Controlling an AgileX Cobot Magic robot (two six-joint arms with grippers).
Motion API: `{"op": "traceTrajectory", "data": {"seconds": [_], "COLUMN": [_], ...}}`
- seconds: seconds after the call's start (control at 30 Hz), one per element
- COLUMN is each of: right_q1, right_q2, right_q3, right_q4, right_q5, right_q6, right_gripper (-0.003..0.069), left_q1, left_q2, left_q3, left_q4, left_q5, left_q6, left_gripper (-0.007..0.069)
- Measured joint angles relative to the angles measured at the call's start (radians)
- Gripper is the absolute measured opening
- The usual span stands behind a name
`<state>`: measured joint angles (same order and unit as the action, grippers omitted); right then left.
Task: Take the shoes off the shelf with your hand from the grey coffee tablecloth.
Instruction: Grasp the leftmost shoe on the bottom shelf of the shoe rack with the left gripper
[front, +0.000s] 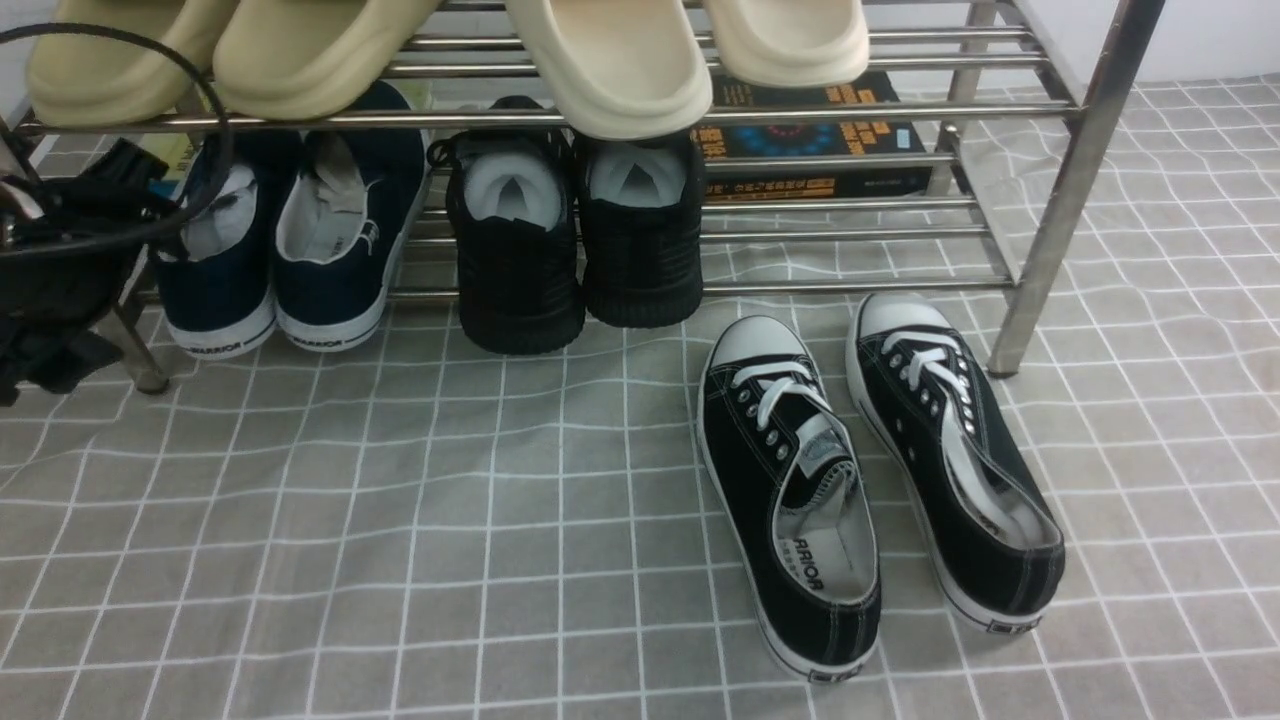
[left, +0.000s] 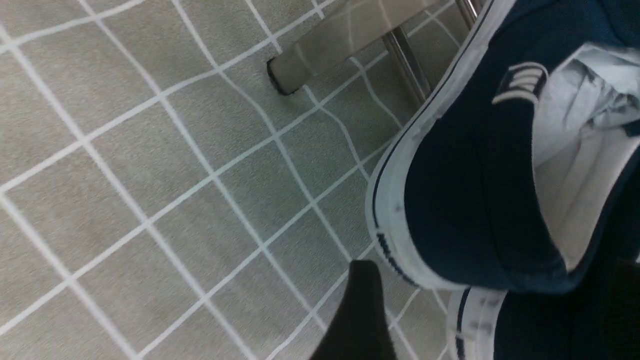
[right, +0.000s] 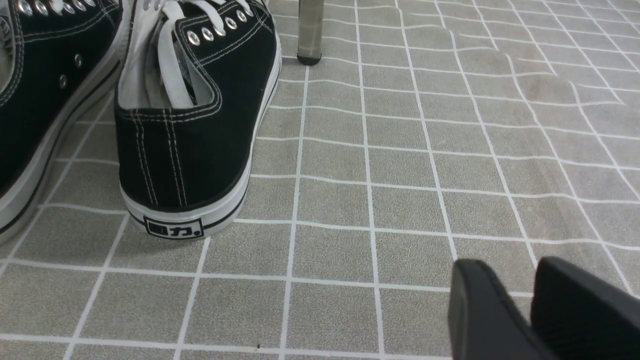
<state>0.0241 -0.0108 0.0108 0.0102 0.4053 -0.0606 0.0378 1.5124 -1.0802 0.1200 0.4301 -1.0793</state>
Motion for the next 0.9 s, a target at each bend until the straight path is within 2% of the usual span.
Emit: {"op": "traceTrajectory", "data": {"seconds": [0.23, 0.53, 0.6, 0.67, 0.7, 0.77, 0.83, 0.9], "right_q1": [0.0, 0.0, 0.0, 0.0, 0.0, 0.0, 0.0, 0.0], "right_q2": [0.0, 0.0, 0.0, 0.0, 0.0, 0.0, 0.0, 0.0], "right_q3": [0.0, 0.0, 0.0, 0.0, 0.0, 0.0, 0.0, 0.0], "right_q4": [0.0, 0.0, 0.0, 0.0, 0.0, 0.0, 0.0, 0.0], "right_q5": [0.0, -0.001, -0.001, -0.001, -0.001, -0.001, -0.001, -0.001], "right_q6": [0.0, 0.0, 0.0, 0.0, 0.0, 0.0, 0.0, 0.0], "right_gripper": [0.0201, 0.021, 0.021, 0.0211, 0.0211, 0.0214, 0.0218, 0.022], "left_q1": [0.0, 0.0, 0.0, 0.001, 0.001, 0.001, 0.004, 0.005], "left_q2": [0.153, 0.198, 0.198, 0.199, 0.199, 0.194, 0.182, 0.157], "left_q3": [-0.083, -0.083, -0.083, -0.083, -0.083, -0.083, -0.083, -0.082], "left_q4": [0.021, 0.03, 0.045, 0.058, 0.06, 0.071, 0.075, 0.075], "left_q5": [-0.082, -0.091, -0.086, -0.072, -0.068, -0.039, 0.012, 0.072], "left_q6": [-0.08, -0.092, -0.095, -0.098, -0.098, -0.098, -0.098, -0.098], "left_gripper": [0.0545, 0.0517, 0.0471, 0.0379, 0.0356, 0.0197, 0.0092, 0.0062]}}
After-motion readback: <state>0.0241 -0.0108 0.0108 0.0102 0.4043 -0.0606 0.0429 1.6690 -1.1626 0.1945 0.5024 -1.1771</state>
